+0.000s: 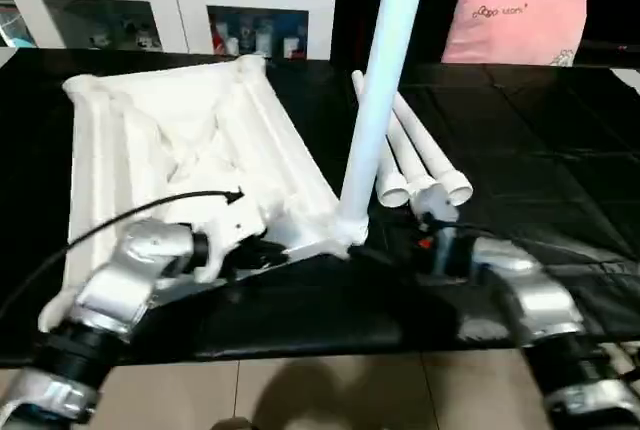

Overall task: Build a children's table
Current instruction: Rotate leg to tighten

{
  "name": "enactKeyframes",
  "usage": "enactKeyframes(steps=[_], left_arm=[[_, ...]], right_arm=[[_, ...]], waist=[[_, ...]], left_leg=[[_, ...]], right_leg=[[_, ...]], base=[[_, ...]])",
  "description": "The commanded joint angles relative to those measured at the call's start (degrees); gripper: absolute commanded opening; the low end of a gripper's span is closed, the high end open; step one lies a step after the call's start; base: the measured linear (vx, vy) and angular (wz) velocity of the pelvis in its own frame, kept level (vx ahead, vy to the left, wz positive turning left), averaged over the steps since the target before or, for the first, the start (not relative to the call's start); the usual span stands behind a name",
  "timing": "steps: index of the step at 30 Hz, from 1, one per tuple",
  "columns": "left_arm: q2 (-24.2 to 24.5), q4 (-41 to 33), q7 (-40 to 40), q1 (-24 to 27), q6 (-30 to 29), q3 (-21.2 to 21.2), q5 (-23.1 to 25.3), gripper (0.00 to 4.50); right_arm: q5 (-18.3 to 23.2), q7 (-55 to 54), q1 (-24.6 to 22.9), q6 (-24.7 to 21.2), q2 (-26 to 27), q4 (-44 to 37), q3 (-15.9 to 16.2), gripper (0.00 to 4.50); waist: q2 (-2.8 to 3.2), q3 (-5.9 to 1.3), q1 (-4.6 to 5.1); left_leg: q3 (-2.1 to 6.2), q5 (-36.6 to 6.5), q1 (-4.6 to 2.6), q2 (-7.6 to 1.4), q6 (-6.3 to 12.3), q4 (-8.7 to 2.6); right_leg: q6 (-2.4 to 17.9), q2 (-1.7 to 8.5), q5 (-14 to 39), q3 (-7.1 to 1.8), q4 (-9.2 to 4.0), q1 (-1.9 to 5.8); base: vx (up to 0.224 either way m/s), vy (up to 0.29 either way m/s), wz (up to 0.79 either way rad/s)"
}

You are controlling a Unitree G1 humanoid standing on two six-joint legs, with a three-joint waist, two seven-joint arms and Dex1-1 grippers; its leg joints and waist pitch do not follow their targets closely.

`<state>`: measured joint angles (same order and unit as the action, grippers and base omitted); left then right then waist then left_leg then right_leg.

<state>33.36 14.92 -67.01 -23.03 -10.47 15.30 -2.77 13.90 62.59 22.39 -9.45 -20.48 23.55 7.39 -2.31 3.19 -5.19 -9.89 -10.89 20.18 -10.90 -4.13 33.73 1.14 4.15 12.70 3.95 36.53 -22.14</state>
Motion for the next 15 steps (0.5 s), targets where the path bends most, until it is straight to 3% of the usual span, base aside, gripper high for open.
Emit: enactKeyframes(steps=[1, 8, 11, 15], left_arm=[[0.7, 0.6, -6.6, -0.6, 2.7, 3.1, -0.2, 0.0], [2.2, 3.3, -11.7, -1.8, 7.1, 5.5, 0.7, 0.0], [2.2, 3.7, -12.3, -2.2, 7.6, 5.7, 0.7, 0.0], [2.2, 4.7, -14.8, -2.8, 9.2, 6.2, 0.7, 0.0]], right_arm=[[-0.1, 5.2, 0.8, -0.3, -2.0, -1.0, 1.7, 4.43], [-3.0, 11.0, 3.2, 4.4, -3.7, 2.3, 5.2, 4.43], [-2.7, 12.1, 3.7, 5.1, -3.2, 2.9, 5.6, 4.43], [-2.3, 14.5, 5.0, 5.7, -2.2, 5.0, 6.5, 4.09]], waist=[[0.83, -3.35, 0.12], [0.86, -3.4, -0.17], [0.38, -3.44, -0.28], [0.34, -3.46, -0.36]], left_leg=[[0.61, -10.3, -0.27, -2.48, 1.91, -4.09], [0.51, -9.8, -0.32, -2.62, 1.66, -3.99], [0.47, -9.2, -0.18, -2.64, 2.02, -3.93], [0.47, -8.7, -0.13, -2.68, 2.26, -3.91]], right_leg=[[12.8, 3.95, 5.0, -3.26, -4.66, 2.58], [14.4, 4.19, 4.0, -3.18, -4.37, 2.57], [14.3, 4.24, 3.8, -3.2, -4.28, 2.74], [14.4, 4.28, 4.3, -3.13, -4.16, 2.72]], base=[[0.0, 0.0, 0.0], [0.0, 0.0, 0.0], [0.0, 0.0, 0.0], [0.0, 0.0, 0.0]])
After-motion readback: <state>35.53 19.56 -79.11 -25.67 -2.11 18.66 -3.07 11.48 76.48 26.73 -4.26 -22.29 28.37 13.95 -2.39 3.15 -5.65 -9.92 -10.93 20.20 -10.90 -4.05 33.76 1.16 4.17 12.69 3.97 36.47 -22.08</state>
